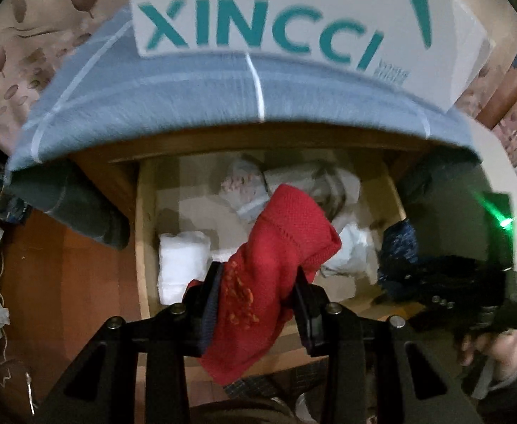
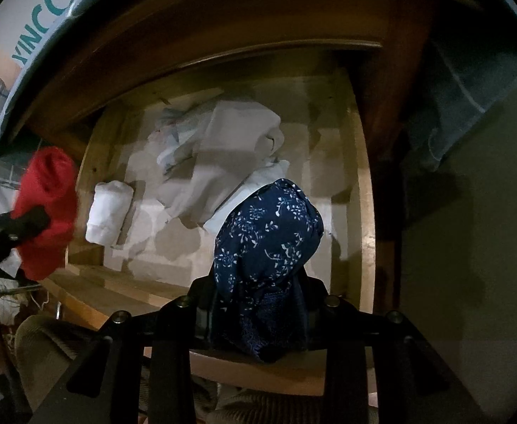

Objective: Take underwear out of drawer
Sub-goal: 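Lift the red cloth with the left gripper out of the drawer toward the box, then lower the red cloth into the box and open the left gripper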

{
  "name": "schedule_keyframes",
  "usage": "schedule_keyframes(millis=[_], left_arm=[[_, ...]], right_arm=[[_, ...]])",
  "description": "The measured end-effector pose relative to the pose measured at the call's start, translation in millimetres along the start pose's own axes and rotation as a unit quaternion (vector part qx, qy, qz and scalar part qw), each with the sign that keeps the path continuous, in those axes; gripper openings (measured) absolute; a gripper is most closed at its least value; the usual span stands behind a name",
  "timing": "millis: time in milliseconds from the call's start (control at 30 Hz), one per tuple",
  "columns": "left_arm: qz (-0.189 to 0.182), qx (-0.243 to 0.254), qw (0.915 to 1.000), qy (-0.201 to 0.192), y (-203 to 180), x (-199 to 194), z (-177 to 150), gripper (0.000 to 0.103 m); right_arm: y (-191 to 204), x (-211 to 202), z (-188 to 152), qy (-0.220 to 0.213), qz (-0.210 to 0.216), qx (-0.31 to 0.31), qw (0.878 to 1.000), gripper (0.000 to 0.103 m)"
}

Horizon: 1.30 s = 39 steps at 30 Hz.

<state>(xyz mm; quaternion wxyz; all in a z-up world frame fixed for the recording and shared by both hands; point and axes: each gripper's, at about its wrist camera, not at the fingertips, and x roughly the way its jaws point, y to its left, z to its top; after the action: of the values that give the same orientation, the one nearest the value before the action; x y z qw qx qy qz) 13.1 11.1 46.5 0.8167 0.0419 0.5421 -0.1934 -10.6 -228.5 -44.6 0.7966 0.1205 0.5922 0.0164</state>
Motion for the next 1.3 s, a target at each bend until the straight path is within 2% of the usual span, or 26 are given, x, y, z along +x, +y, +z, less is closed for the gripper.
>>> schedule_keyframes(millis=[200, 467, 633, 800, 967, 1067, 1200, 1300], left_arm=[[0.021, 0.011, 0.9987, -0.046, -7.2, -40.0, 5.0, 0.037], [0.004, 0.007, 0.9947, -0.102, -9.6, -104.6, 22.2, 0.037], [0.003, 0.017, 0.9875, -0.157, -16.7, -156.7, 53.6, 0.037], [0.011, 0.038, 0.9781, -0.204, -34.4, -195.4, 105.8, 0.037], [0.023, 0.04, 0.9709, -0.235, -49.4, -200.1, 149.3, 0.037], [0.035, 0.041, 0.9696, -0.239, -56.4, -191.9, 171.9, 0.037], [0.038, 0.032, 0.9726, -0.227, -59.0, -171.8, 200.0, 0.037], [0.025, 0.014, 0.977, -0.211, -57.2, -154.0, 215.5, 0.037]], right_arm=[[0.2, -1.3, -0.2, -0.002, 0.002, -0.001, 1.0, 0.031], [-0.8, -2.5, -1.4, -0.003, 0.003, -0.001, 1.0, 0.031], [-0.9, -3.2, -1.7, -0.003, 0.003, -0.001, 1.0, 0.031], [0.3, -2.9, -1.4, -0.003, 0.006, 0.001, 1.0, 0.031], [-1.7, -4.9, -1.6, -0.005, 0.017, 0.004, 1.0, 0.031], [-2.3, -5.1, -1.3, -0.003, 0.022, 0.005, 1.0, 0.031], [-3.6, -4.8, -1.0, -0.003, 0.026, 0.006, 1.0, 0.031], [-3.6, -4.9, -1.5, -0.003, 0.029, 0.007, 1.0, 0.031]])
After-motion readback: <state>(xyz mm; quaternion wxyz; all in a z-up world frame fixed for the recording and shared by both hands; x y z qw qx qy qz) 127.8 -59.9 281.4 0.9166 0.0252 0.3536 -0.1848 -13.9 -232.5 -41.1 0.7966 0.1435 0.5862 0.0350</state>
